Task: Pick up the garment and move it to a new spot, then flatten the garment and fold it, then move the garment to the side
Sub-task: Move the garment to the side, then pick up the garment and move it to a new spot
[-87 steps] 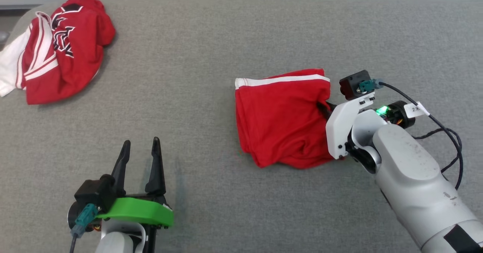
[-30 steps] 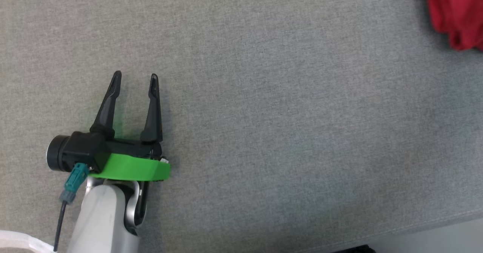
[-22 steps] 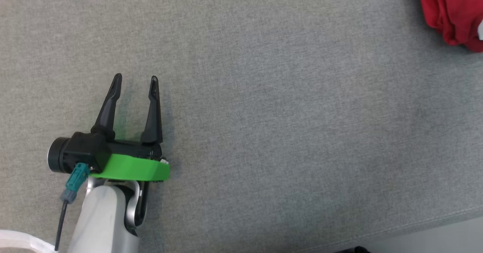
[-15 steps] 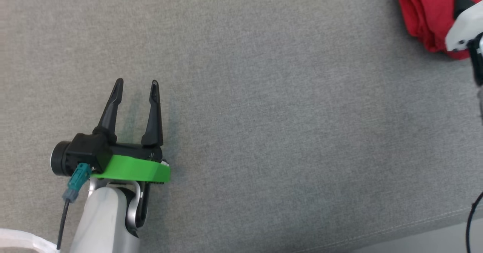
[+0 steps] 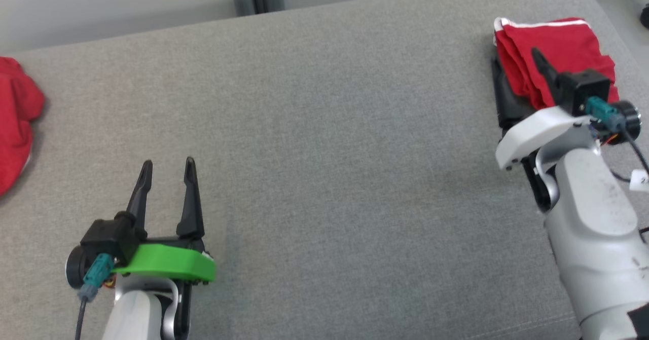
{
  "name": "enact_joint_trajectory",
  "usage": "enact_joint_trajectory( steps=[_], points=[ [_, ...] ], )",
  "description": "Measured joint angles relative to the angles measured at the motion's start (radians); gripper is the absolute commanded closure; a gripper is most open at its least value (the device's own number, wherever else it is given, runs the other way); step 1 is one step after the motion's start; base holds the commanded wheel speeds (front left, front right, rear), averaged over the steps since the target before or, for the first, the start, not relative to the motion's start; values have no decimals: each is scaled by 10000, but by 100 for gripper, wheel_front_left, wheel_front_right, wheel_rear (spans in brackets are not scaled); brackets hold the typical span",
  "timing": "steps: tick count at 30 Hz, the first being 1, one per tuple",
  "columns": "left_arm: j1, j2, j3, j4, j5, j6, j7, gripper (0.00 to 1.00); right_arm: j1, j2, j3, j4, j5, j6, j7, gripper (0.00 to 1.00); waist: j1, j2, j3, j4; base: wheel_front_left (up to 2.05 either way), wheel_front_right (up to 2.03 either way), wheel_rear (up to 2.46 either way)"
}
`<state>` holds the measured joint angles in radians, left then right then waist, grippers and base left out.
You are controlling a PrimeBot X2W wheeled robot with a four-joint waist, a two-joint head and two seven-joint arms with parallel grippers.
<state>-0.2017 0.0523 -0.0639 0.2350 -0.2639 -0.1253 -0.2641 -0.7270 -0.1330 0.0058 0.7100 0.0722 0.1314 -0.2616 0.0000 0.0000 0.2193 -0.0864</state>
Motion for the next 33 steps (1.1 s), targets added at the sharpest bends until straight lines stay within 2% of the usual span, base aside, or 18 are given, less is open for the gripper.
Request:
enact_joint_trajectory(
  steps=[7, 10, 15, 24, 33],
  points=[
    [881, -17, 194, 224, -299, 153, 0, 0, 2365, 731, -606, -1789, -305, -2, -2, 0, 0, 0, -797, 363, 0, 0, 0],
    [1185, -21, 219, 251, -360, 278, 0, 0, 3284, 842, -813, -2429, -523, -2, 0, 0, 0, 0, -1022, 553, 0, 0, 0],
    [1583, -19, 215, 245, -433, 334, 0, 0, 4415, 842, -790, -3160, -138, -2, 0, 0, 0, 0, -1294, 807, 0, 0, 0],
    [1952, -23, 90, 213, -585, 437, 0, 0, 5637, 838, -420, -3843, 606, -2, -2, 0, 0, 0, -1526, 959, 0, 0, 0],
    [1963, -23, 56, 217, -610, 474, 0, 0, 5851, 842, -205, -4019, 633, -2, 0, 0, 0, 0, -1540, 957, 0, 0, 0]
  ],
)
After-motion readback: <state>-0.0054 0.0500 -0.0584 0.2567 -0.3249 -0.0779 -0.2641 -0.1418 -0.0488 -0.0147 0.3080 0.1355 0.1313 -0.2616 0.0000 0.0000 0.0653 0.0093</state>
